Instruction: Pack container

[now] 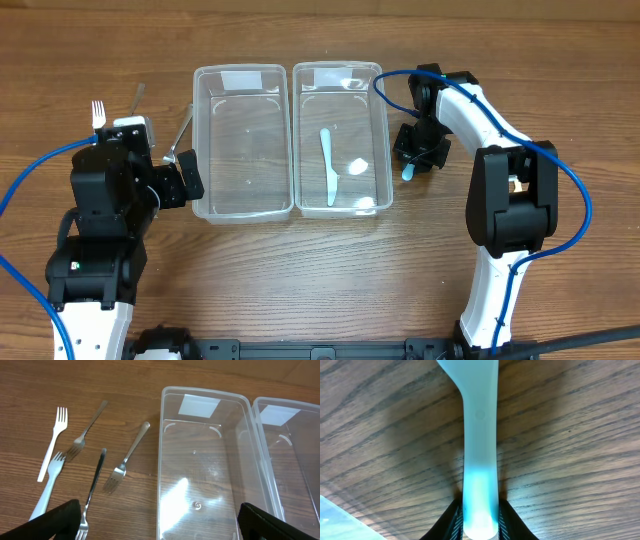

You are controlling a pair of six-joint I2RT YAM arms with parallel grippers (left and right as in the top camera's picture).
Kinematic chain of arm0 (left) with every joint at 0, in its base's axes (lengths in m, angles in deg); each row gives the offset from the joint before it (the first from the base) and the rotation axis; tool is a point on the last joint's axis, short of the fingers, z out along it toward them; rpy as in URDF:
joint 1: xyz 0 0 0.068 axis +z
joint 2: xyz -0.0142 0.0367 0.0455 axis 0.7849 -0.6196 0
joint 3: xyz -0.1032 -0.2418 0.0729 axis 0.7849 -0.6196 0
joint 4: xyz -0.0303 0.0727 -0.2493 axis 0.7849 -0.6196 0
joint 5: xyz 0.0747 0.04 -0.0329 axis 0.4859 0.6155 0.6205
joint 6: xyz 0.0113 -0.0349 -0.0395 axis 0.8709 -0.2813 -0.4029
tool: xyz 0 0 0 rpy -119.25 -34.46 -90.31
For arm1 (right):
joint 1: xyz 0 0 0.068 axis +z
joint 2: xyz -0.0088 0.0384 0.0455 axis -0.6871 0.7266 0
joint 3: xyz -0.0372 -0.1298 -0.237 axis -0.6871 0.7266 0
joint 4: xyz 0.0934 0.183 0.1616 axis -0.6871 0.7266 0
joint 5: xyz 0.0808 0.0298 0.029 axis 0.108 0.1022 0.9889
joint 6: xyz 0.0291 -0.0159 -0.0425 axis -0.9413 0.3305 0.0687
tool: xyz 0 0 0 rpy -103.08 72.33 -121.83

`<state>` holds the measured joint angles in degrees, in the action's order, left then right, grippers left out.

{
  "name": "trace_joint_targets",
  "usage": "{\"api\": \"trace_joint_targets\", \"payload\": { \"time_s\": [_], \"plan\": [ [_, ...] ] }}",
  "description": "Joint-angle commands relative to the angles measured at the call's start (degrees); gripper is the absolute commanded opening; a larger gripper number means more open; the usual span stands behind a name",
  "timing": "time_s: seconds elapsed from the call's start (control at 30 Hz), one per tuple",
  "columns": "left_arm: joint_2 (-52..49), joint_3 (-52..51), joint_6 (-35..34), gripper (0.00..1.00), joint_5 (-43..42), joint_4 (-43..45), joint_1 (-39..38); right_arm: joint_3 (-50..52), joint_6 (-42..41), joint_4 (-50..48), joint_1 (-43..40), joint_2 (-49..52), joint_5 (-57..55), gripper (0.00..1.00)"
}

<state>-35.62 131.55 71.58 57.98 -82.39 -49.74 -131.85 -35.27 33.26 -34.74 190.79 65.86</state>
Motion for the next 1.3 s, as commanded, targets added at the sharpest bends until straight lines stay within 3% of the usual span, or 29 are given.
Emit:
{"api": "trace_joint_targets", "payload": {
  "time_s": [0.0, 0.17, 0.37, 0.6, 0.83, 1.07, 1.17, 1.2, 1.27],
  "plan": [
    [-0.02, 1.57, 0.11, 1.00, -0.44, 0.50, 0.26, 1.75, 0.55, -2.62, 0.59, 1.97, 1.18, 0.04],
    [-0.02, 1.57, 0.09, 1.00, -0.42, 0.59, 0.26, -0.17, 1.81, -2.05, 0.52, 0.83, -1.55, 0.04],
    [-0.02, 1.57, 0.11, 1.00, -0.42, 0.92, 0.26, -10.40, 2.12, 5.33, 0.07, -5.05, -8.55, 0.04],
    [-0.02, 1.57, 0.35, 1.00, -0.42, 0.90, 0.26, -25.92, 11.43, 17.66, 3.85, -9.09, -8.28, 0.04],
    [0.00, 1.57, 0.31, 1.00, -0.42, 0.90, 0.26, -24.26, 15.63, 18.10, 17.29, -10.86, -6.27, 0.04],
    [0.07, 1.57, 0.31, 1.00, -0.44, 0.87, 0.26, -12.66, 14.99, 7.96, 20.24, -10.86, -0.20, 0.04],
    [0.09, 1.57, 0.28, 1.00, -0.48, 0.68, 0.26, -7.69, 15.23, 4.57, 20.24, -10.86, -0.26, 0.14],
    [0.07, 1.57, 0.28, 1.00, -0.48, 0.66, 0.26, -7.19, 15.26, 4.33, 20.24, -10.86, -0.26, 0.24],
    [0.09, 1.57, 0.28, 1.00, -0.48, 0.70, 0.26, -7.26, 15.26, 3.89, 20.24, -10.86, -0.26, 0.32]
  ]
}}
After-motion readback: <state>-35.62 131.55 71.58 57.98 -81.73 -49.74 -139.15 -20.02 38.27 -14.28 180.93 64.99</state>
